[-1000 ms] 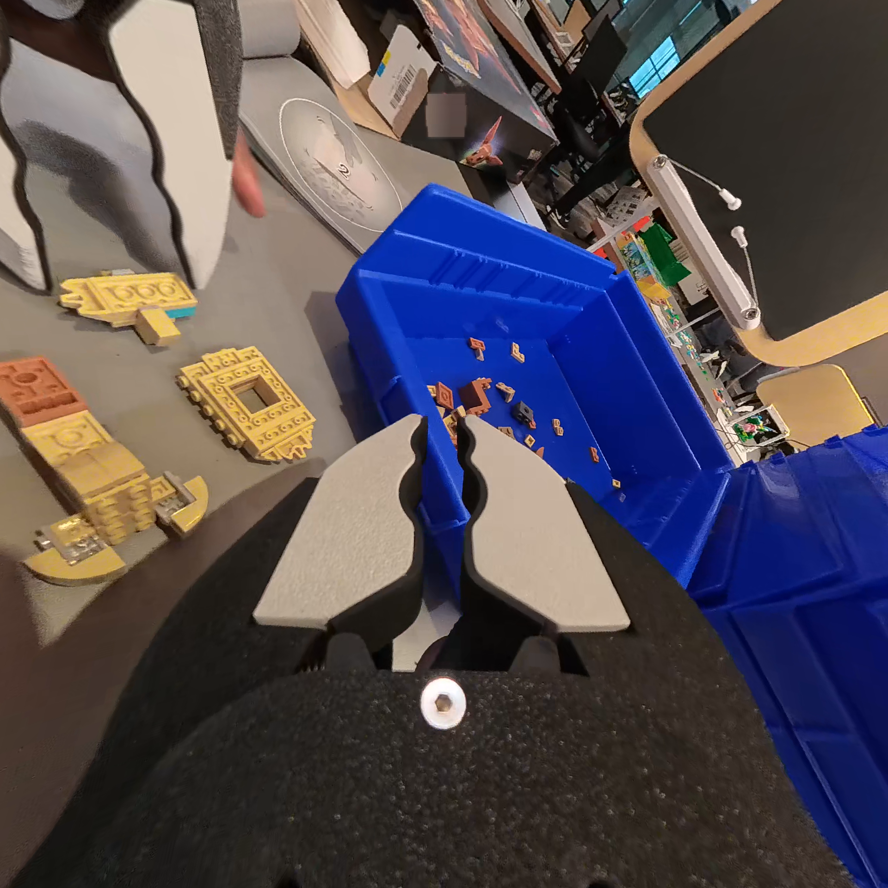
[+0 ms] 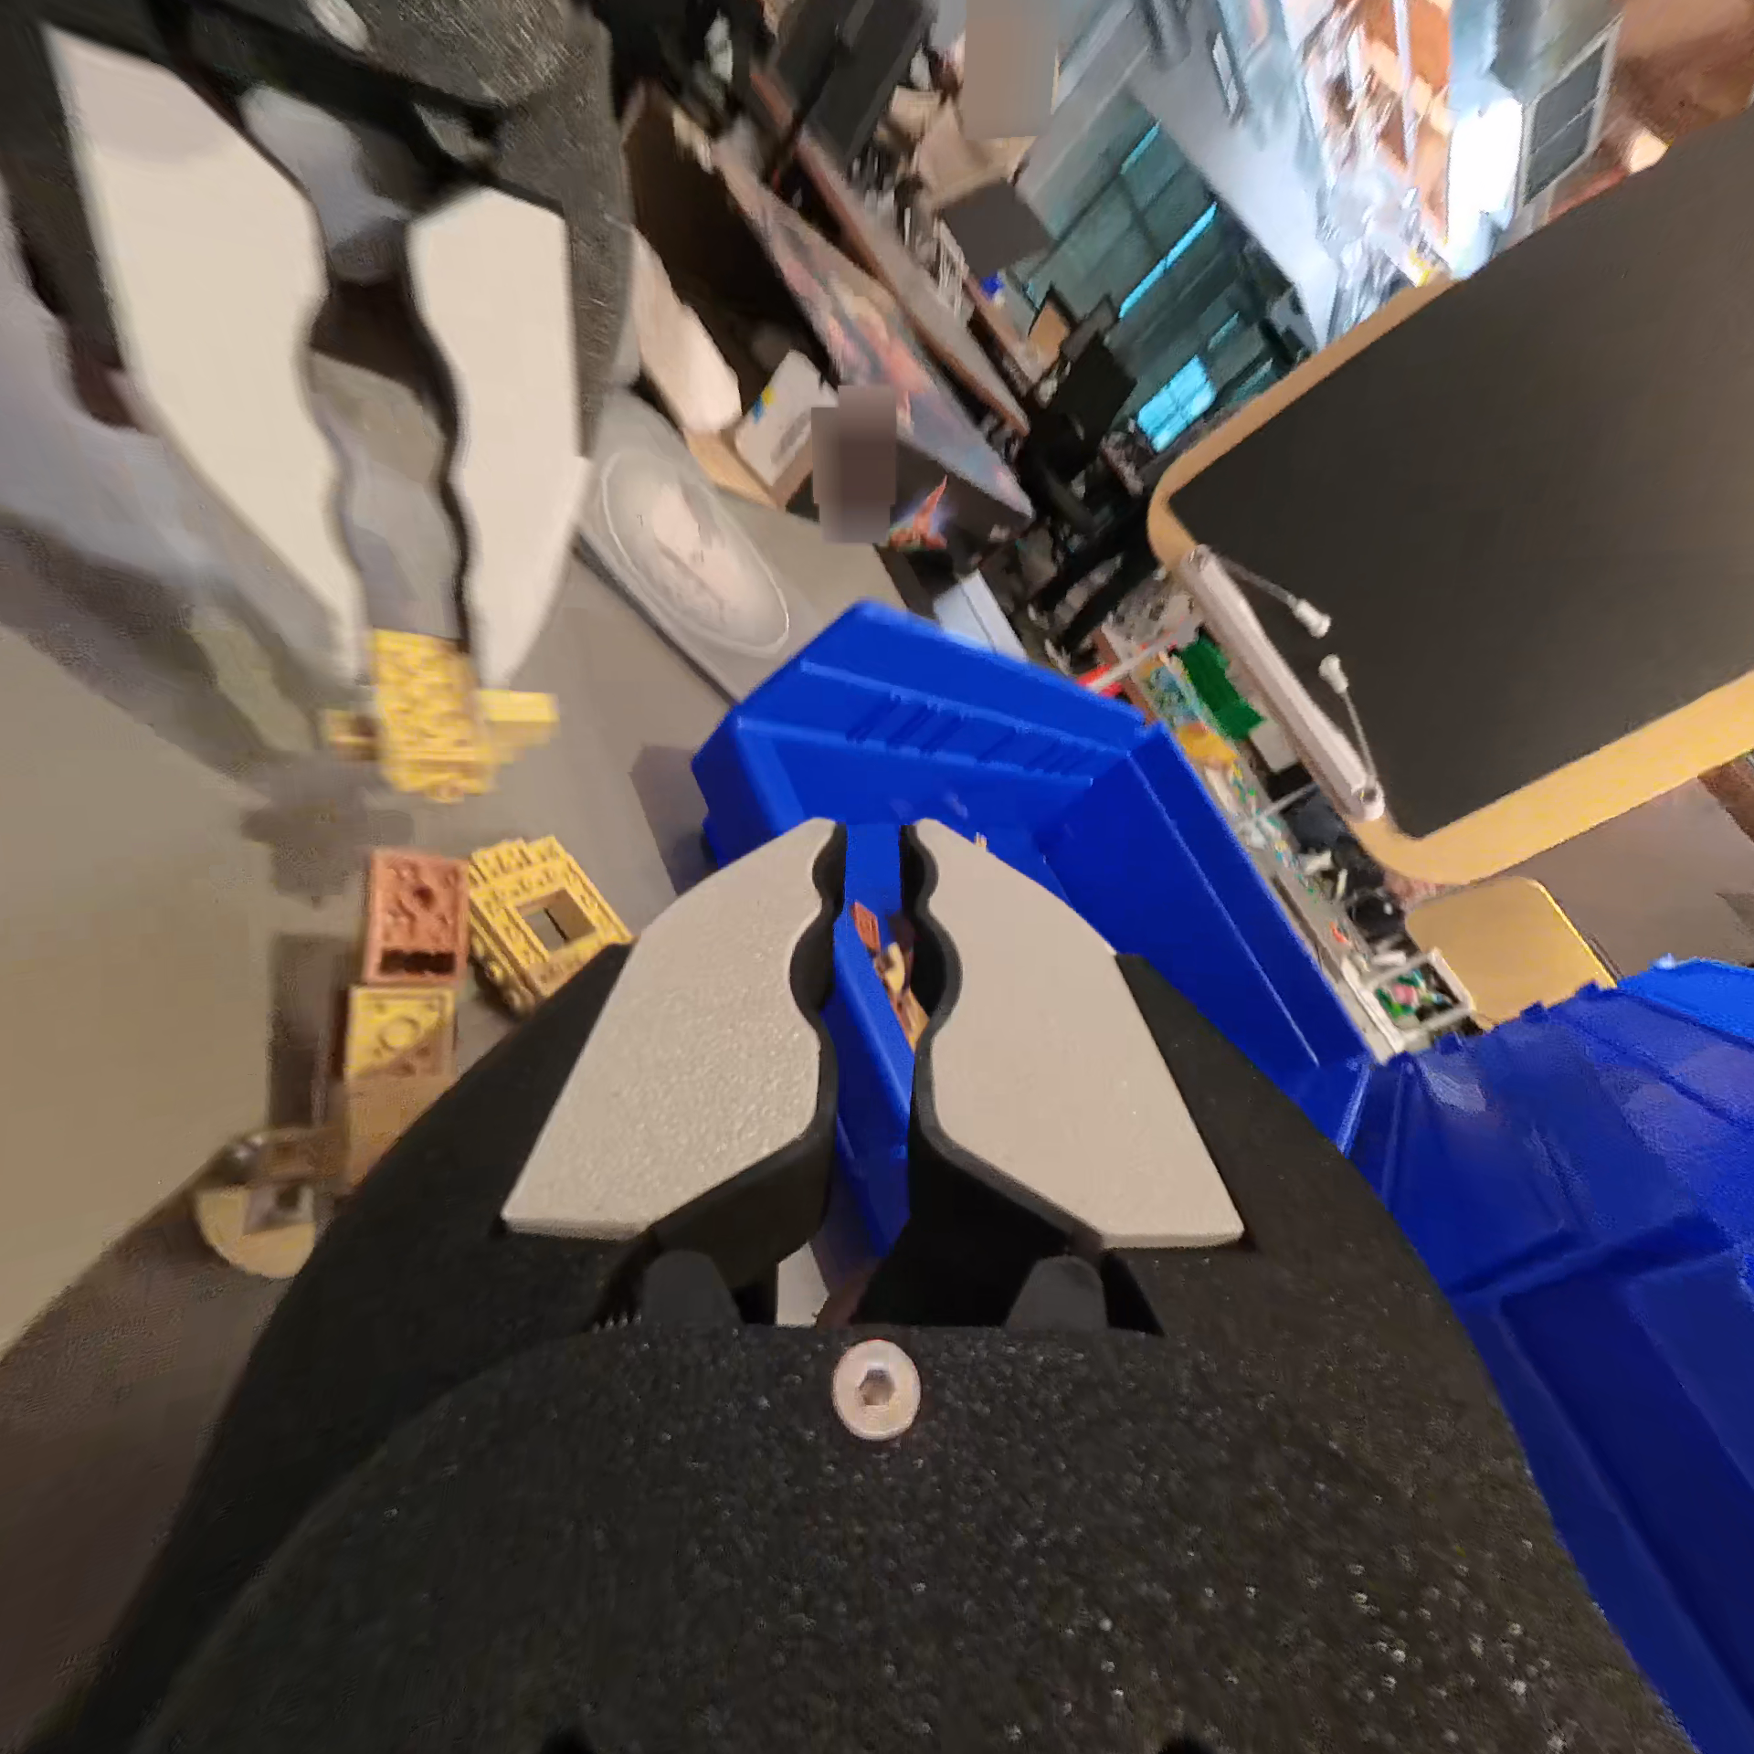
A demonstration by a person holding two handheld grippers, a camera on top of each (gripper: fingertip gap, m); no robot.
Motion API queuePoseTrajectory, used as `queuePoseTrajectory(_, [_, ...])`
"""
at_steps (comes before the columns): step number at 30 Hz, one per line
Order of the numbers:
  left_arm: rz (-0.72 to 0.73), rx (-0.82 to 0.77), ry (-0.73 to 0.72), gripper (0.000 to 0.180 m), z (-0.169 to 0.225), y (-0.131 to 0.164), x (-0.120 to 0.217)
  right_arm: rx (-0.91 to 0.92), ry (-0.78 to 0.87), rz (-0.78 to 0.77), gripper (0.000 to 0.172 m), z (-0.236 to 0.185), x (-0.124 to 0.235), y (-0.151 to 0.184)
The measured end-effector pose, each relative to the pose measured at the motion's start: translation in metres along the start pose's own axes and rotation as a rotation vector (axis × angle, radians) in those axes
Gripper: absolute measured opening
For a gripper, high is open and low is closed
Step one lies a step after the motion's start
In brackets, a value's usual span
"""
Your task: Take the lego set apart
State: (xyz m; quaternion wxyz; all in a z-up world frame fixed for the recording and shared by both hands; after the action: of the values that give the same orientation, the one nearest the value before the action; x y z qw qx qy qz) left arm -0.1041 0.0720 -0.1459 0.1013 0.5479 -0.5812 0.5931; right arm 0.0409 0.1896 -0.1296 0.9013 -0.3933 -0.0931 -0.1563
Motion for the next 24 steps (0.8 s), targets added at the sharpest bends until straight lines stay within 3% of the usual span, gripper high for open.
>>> queuePoseTrajectory(3, [0.102, -0.01, -0.253, 0.017, -0.014, -0.007, 0.018, -0.06, -0.023, 0.125, 0.01, 0.0, 0.009, -0.01])
queuePoseTrajectory(8, [0.205, -0.188, -0.763, 0.017, -0.018, -0.026, 0.032, -0.338, -0.208, 0.278, 0.016, 0.004, 0.014, -0.017])
queuePoseTrajectory(14, [0.235, -0.47, -1.163, 0.017, -0.002, -0.043, 0.029, -0.465, -0.265, 0.422, 0.021, 0.013, 0.024, -0.02])
queuePoseTrajectory(21, [0.339, -0.582, -1.441, 0.017, 0.021, -0.063, 0.032, -0.248, -0.076, 0.429, 0.019, 0.003, 0.035, -0.032])
queuePoseTrajectory(24, [0.431, -0.484, -1.405, 0.017, 0.023, -0.063, 0.04, -0.112, 0.086, 0.368, 0.016, 0.002, 0.034, -0.031])
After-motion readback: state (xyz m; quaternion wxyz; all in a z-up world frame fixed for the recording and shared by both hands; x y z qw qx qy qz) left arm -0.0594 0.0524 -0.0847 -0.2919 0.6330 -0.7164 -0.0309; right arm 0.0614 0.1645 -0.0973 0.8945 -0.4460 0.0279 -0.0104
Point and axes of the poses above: each gripper's, where its closed fingertips meet, x back along the fingers, y out of its underside, z = x × y across the jaws, the point moved 9 cm from there along x, back along the fingers, and after that the axes turned 8 degrees about -z, right-handed, at the moved point
